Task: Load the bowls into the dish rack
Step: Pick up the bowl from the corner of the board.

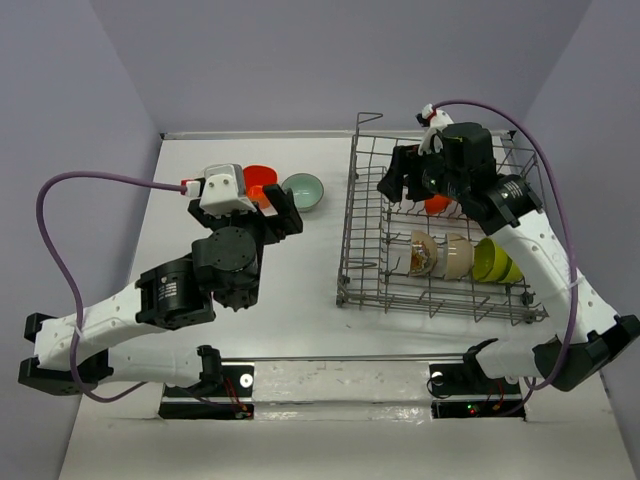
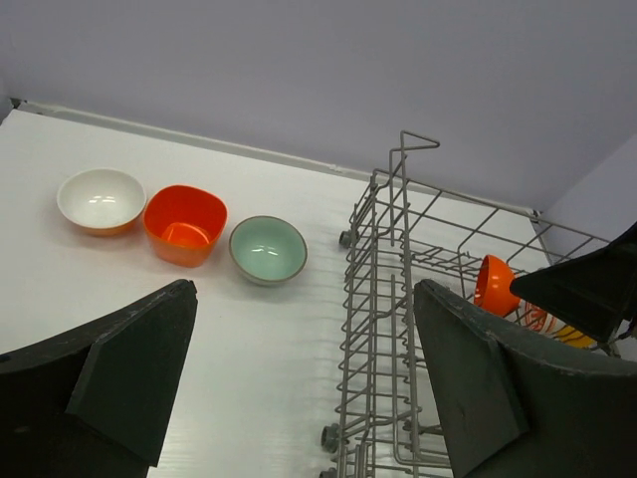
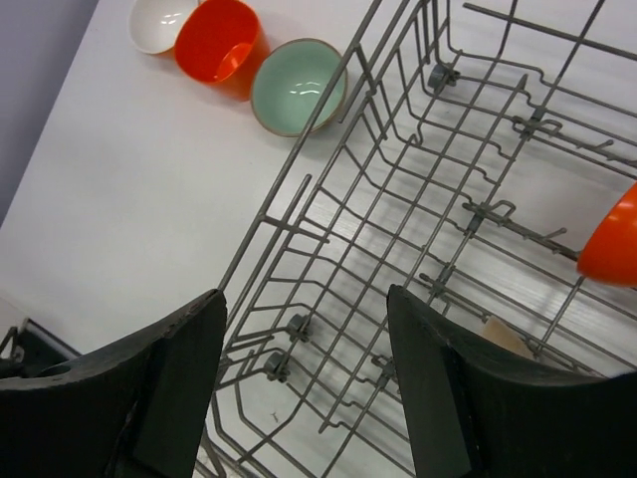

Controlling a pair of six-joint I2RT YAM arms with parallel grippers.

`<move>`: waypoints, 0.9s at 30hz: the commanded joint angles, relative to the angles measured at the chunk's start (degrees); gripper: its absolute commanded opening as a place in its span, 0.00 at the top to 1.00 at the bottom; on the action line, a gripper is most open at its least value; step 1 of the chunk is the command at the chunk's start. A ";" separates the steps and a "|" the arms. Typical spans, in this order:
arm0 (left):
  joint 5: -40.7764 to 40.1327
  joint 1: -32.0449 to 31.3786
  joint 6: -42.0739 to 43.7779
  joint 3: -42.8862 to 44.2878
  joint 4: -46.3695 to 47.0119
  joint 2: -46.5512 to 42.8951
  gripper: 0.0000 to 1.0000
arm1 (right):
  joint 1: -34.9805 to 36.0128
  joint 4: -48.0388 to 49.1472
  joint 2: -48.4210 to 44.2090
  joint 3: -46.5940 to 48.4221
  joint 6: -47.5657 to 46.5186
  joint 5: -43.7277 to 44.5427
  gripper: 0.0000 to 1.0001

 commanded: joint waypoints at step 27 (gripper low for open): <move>27.68 38.33 -6.53 -6.80 -7.41 1.88 0.01 | 0.58 4.91 -6.51 -3.14 3.52 -11.16 0.24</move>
